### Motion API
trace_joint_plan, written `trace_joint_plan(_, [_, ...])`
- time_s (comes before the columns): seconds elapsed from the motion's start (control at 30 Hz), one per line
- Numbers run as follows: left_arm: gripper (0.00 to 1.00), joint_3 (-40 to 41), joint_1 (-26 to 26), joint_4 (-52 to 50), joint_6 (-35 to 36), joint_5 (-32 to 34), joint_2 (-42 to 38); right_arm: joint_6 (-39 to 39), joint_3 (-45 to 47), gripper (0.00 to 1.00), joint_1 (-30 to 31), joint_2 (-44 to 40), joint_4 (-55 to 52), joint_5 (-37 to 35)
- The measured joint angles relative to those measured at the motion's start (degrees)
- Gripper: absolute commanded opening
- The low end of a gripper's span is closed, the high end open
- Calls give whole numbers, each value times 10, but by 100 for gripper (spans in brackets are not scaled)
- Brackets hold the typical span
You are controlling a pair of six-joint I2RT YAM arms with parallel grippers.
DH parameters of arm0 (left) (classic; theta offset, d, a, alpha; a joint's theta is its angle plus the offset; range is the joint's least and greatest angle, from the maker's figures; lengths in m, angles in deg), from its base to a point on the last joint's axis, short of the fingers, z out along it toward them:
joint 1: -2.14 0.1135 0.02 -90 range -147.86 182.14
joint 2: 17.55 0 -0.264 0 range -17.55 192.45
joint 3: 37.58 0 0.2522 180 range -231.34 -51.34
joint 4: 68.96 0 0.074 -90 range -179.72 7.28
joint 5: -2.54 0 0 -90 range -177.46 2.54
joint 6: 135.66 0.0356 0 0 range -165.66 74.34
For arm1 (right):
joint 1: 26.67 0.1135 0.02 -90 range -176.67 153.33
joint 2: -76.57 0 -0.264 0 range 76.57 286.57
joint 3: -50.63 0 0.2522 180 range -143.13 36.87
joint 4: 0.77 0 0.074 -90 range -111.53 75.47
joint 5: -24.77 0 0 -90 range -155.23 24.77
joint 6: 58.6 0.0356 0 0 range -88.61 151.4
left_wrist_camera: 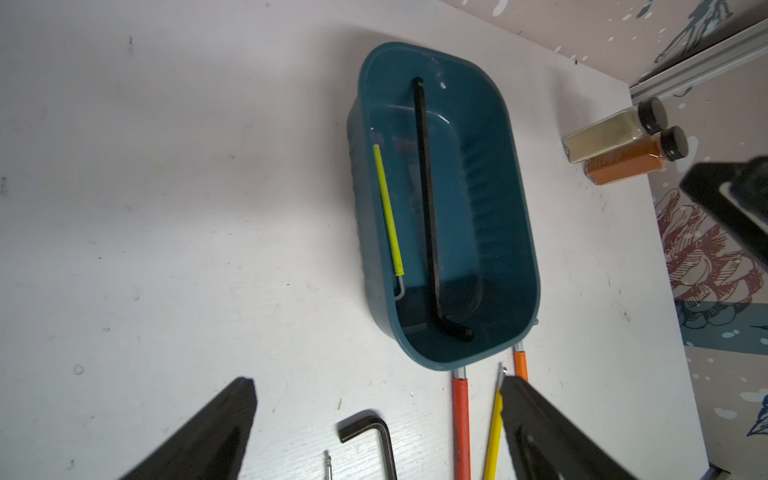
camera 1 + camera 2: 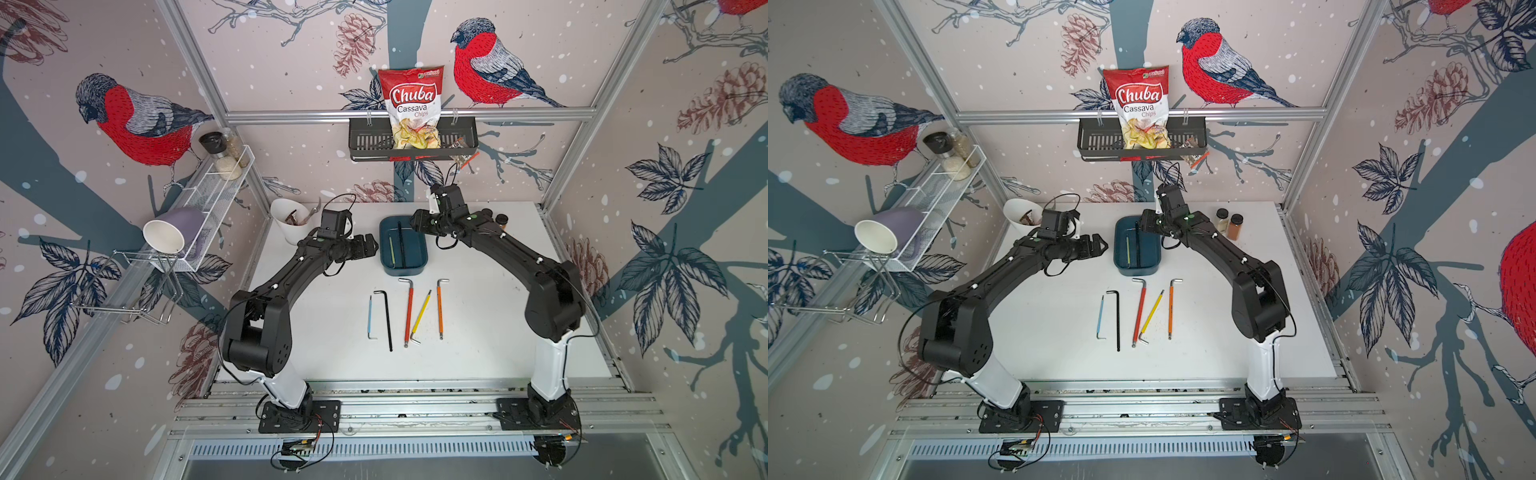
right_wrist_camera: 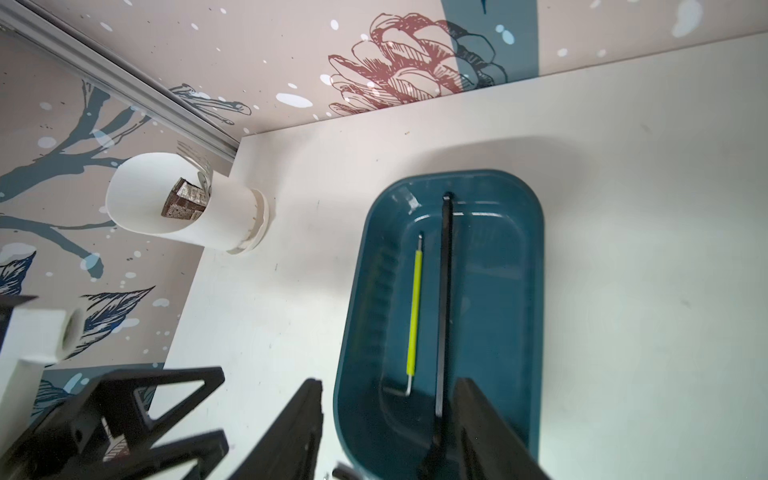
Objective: Put the hex key on the desktop into the storage box
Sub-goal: Place the Allen key in the storage box, then pick up the Allen key from the center of the board.
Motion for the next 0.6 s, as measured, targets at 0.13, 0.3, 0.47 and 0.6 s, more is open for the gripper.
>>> trace_joint_plan(0.13, [96, 41, -3, 17, 6, -7, -41, 1, 160, 55, -1, -111, 38, -27])
trace_joint_plan(0.3, [95, 67, -6, 25, 15, -5, -49, 15, 299, 56, 0, -207, 56, -56])
trace_joint_plan(0.47, [95, 39, -6, 17, 15, -6, -8, 33, 376, 55, 13, -241, 56, -84])
trace_joint_plan(0.6, [95, 30, -6, 10, 16, -6, 12, 53, 406, 55, 25, -229, 50, -99])
